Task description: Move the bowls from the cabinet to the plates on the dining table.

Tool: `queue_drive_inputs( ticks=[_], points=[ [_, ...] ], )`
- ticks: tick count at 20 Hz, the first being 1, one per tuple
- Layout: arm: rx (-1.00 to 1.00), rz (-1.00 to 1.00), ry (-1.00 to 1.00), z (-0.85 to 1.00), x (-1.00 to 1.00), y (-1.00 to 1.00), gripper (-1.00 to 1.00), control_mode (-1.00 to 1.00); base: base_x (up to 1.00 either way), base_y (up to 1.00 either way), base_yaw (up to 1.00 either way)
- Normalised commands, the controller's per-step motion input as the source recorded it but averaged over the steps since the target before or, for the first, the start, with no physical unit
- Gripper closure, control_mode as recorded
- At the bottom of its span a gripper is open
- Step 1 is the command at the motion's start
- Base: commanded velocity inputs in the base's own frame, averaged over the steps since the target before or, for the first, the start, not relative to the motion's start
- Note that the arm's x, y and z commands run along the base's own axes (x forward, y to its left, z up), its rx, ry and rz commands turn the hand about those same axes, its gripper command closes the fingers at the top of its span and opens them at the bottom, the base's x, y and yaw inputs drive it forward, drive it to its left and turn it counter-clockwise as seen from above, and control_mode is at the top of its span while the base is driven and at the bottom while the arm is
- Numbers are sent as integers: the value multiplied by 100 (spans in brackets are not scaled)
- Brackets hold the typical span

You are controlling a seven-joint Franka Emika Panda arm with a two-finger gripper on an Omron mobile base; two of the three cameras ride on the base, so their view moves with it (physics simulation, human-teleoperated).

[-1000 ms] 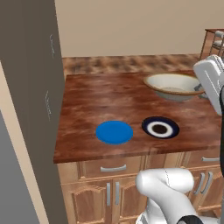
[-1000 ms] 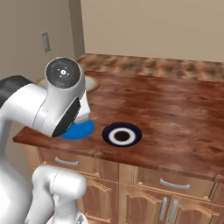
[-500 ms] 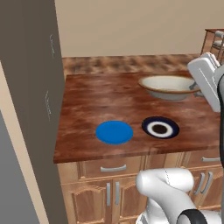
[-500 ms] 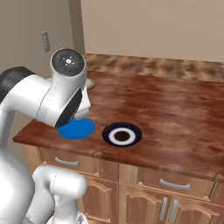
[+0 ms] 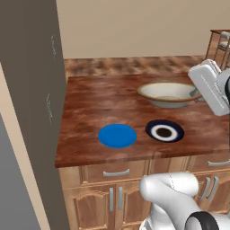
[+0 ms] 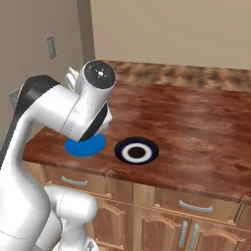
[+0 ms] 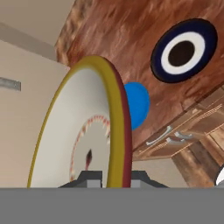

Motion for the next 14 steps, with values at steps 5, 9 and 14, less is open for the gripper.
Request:
queue_drive_inputs(
  ticks=[5, 9, 14],
  points=[
    [0, 15, 0, -16, 5, 2, 100, -100, 0, 0, 0],
    [-2, 13, 0, -15, 0, 14, 100, -100, 0, 0, 0],
    [-2, 8, -1, -3, 2, 28, 100, -100, 0, 0, 0]
  ],
)
